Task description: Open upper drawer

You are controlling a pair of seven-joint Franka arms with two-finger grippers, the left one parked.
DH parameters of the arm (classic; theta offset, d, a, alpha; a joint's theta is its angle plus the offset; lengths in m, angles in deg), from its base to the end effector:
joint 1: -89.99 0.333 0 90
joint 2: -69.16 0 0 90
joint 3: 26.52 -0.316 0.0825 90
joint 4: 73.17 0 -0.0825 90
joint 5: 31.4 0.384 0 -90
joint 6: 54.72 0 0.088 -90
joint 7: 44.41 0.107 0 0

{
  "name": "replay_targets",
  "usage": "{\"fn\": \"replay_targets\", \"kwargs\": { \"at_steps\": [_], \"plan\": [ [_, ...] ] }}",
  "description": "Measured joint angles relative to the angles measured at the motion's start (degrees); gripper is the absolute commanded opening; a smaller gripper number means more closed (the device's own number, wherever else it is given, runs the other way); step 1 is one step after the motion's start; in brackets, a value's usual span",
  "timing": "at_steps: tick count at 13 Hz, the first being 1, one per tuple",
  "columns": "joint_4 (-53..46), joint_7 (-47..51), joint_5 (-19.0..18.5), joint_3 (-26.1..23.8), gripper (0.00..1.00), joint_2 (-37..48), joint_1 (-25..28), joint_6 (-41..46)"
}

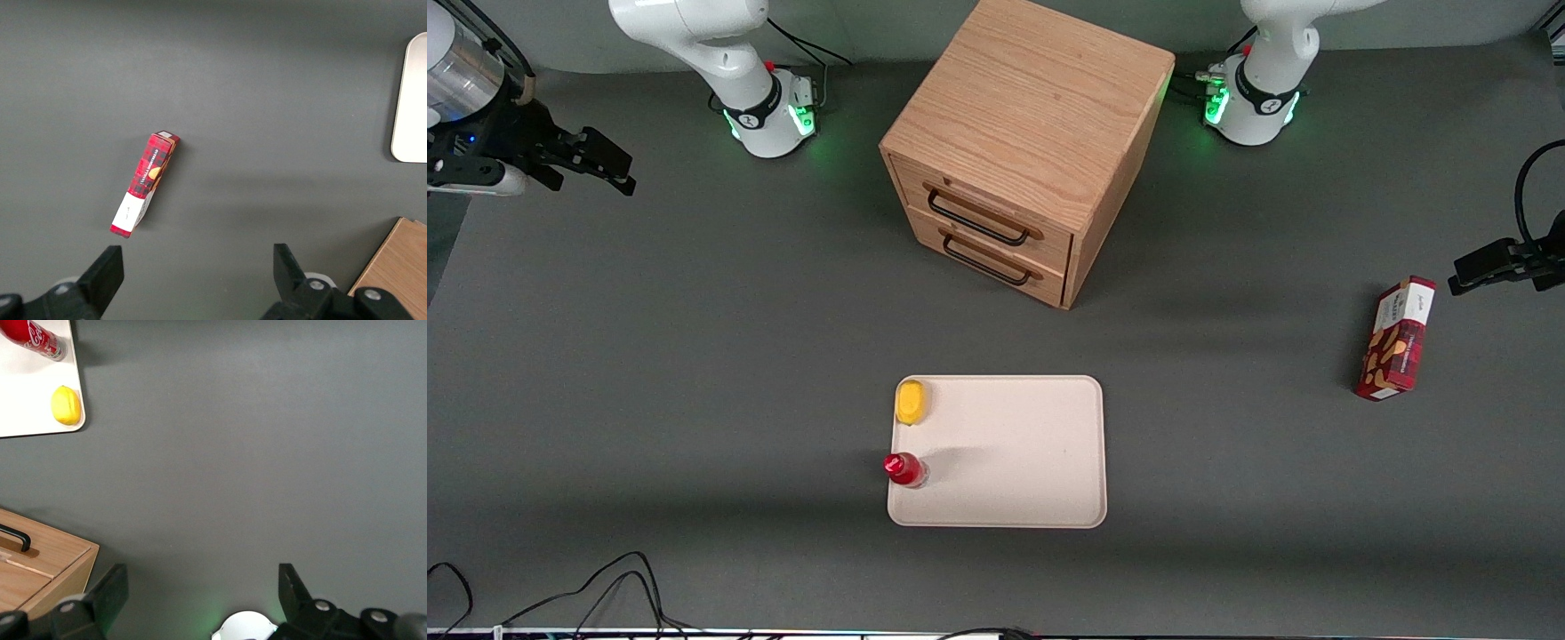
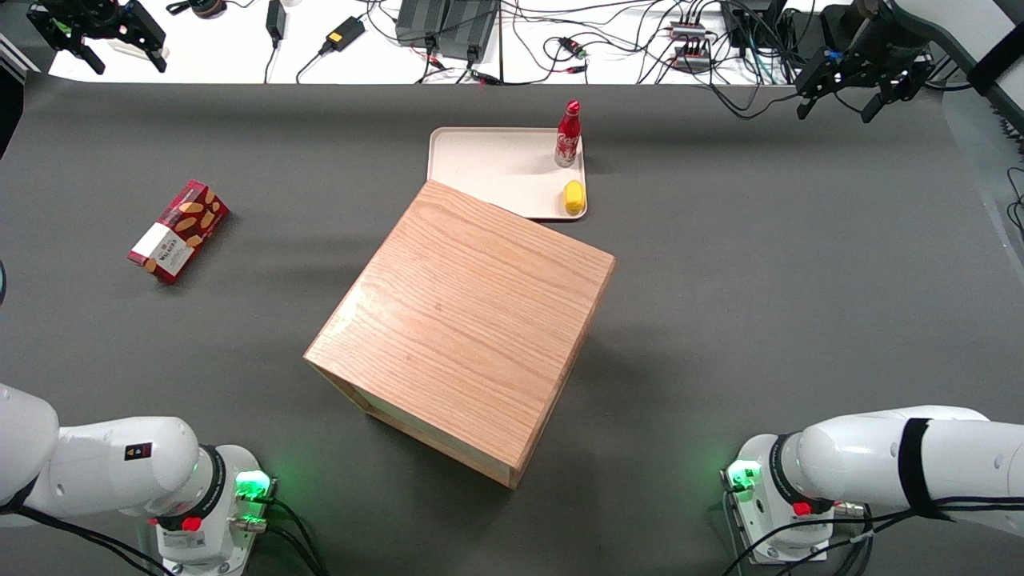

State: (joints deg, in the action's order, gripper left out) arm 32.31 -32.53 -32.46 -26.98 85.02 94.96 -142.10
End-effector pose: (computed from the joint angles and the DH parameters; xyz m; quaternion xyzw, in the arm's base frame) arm 0.4583 0.0420 0.6342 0.9981 -0.0567 -0.0178 0.0132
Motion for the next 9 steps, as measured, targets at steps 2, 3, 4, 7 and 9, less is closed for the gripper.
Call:
{"fn": "replay_targets", "kwargs": {
  "at_steps": [2,3,4,7,9],
  "plan": [
    [0.0,0.0,0.32,0.03,1.0,0.0,0.0,0.07],
    [-0.02,0.0,0.43,0.04,1.0,0.0,0.0,0.08],
    [-0.12,0.0,0.5,0.04,1.0,0.0,0.0,0.08],
    [-0.5,0.0,1.59,0.27,1.0,-0.05,-0.01,0.11],
    [-0.61,-1.36,2.87,0.21,1.0,-0.07,0.18,0.67]
  ]
}}
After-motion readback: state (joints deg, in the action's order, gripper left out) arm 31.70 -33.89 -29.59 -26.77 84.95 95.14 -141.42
